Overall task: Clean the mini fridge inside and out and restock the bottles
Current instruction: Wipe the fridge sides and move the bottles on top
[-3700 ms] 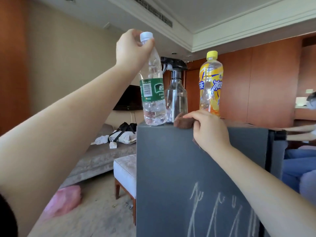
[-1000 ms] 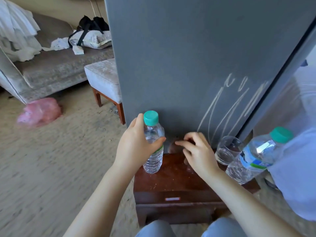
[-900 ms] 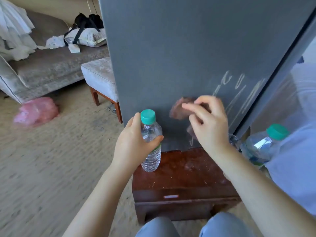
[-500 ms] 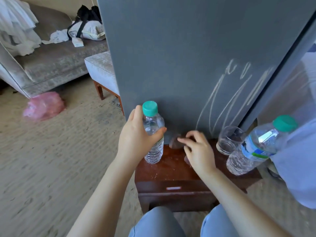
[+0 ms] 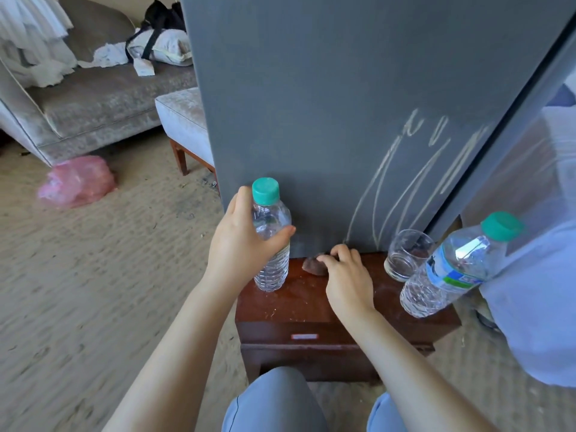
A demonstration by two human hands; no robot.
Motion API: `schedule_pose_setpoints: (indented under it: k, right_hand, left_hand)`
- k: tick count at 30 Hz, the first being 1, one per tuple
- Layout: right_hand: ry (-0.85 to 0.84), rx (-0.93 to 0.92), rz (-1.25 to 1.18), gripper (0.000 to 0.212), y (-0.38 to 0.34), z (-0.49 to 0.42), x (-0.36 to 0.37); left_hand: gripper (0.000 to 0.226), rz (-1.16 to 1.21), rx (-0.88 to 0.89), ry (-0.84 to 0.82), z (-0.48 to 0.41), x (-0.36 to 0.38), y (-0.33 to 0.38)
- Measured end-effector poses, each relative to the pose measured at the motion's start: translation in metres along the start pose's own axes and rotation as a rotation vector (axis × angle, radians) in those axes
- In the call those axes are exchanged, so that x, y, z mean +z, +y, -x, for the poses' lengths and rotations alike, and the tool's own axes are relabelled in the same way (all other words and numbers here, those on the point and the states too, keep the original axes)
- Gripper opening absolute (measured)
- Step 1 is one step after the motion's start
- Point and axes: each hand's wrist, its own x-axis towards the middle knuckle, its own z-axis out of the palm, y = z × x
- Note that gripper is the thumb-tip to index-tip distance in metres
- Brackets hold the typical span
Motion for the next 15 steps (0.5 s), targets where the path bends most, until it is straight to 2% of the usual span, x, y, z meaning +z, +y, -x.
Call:
schedule_pose_setpoints:
  k: [3,6,8,11,13,15]
  right_hand:
    - [-0.001,0.175,0.047,0.047,0.015,0.001,-0.011]
    - [-0.046,0.245,0.080,0.046,0.006,0.002,-0.013]
    - [-0.047,0.238,0.057,0.044,-0.003,0.002,-0.013]
    - [-0.121,0.104,-0.038,0.049,-0.014,0.010,-0.014]
    - [-0.138,0.053,-0.092,0.050,-0.016,0.015,-0.019]
    - [-0.064,0.061,-0.153,0.046,-0.011,0.019,-0.031]
  left_hand:
    - [0.054,-0.007,-0.008,-0.007,0.001,0.000,0.000]
    - [0.056,0.011,-0.020,-0.015,0.002,0.003,0.001]
    - [0.053,0.016,-0.021,-0.025,0.003,0.005,0.001]
    - [0.053,0.029,-0.007,-0.005,0.009,0.007,0.004]
    - [0.063,-0.016,0.052,0.060,0.011,0.006,0.009]
    - [0.070,-0.026,0.105,0.180,0.009,-0.001,0.021]
